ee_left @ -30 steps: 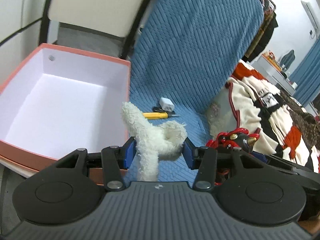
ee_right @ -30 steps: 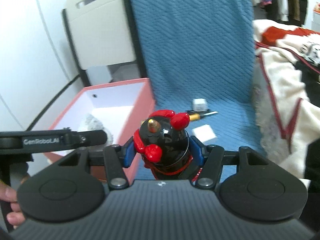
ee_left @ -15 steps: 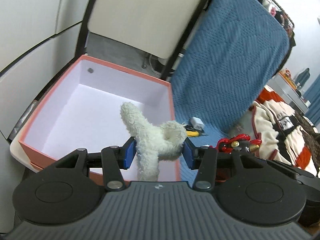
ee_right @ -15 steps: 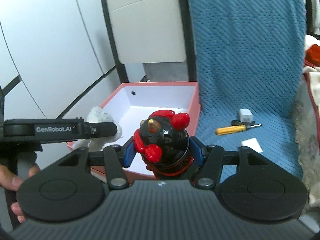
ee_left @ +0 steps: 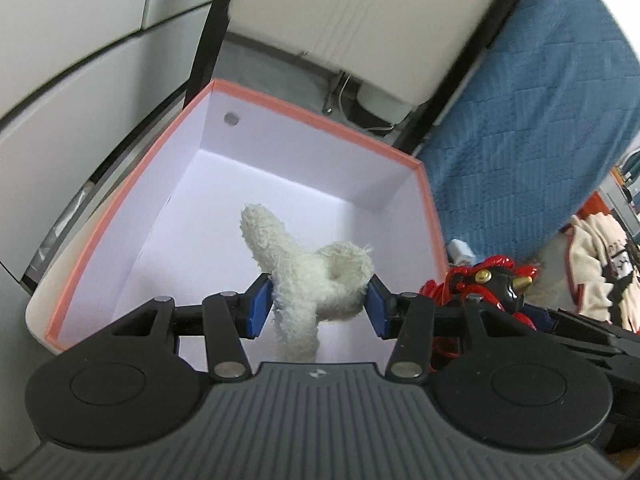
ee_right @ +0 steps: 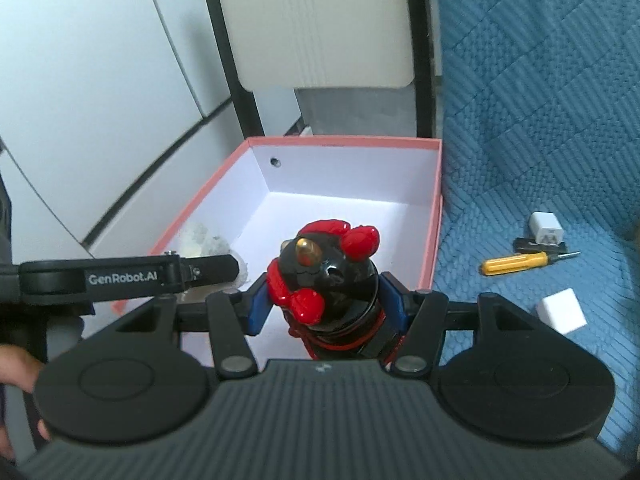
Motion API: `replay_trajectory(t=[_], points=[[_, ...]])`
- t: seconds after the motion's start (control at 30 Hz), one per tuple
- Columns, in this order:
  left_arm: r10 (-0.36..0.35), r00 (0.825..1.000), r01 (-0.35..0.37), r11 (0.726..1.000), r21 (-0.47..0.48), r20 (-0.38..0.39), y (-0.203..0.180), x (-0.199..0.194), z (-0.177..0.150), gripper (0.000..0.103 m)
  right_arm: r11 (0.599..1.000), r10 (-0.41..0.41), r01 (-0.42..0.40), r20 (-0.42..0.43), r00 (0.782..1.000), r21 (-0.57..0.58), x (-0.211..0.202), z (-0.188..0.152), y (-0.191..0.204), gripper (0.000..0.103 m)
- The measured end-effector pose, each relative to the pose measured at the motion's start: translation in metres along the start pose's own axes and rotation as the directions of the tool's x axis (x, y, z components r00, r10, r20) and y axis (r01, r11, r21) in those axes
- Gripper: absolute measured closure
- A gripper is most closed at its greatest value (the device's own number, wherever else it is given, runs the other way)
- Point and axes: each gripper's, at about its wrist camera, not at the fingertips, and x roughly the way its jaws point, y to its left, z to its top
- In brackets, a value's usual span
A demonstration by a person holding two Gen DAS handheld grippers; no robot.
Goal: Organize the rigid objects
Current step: 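Carry the fluffy toy and figurine into the pink box with both grippers, then release the toy and figurine in the box and withdraw both grippers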
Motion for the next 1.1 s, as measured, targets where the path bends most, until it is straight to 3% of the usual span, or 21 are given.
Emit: replay_trajectory(t=[0.23,0.47,0.6,0.7,1.1], points=[[0.007,0.998,-0.007,1.0,-0.011,-0.056,0.021,0.043,0.008,0.048,1.0,-0.03,0.03,-0.109,0.994,-0.004,0.053,0.0,-0.001,0.043],[0.015,0.996,-0.017,1.0,-0.021,-0.093,0.032,0.065,0.009,0.048,0.999,-0.044,0.047,-0.17,0.984,0.014,0.081,-0.005,-0.007,0.042],[0.024,0.996,-0.028,0.999,-0.037,-0.088,0.035,0.065,0.011,0.046,0.999,-0.043,0.042,-0.15,0.988,-0.011,0.079,-0.004,-0.004,0.042],[0.036,0.997,-0.039,0.998,-0.04,-0.075,0.034,0.059,0.013,0.037,0.999,-0.037,0.035,-0.143,0.989,-0.016,0.075,-0.003,-0.005,0.042],[0.057,0.998,-0.057,0.998,0.015,0.035,-0.001,0.004,0.008,0.036,1.0,0.0,-0.001,-0.056,0.998,-0.023,0.023,-0.005,-0.004,0.042]])
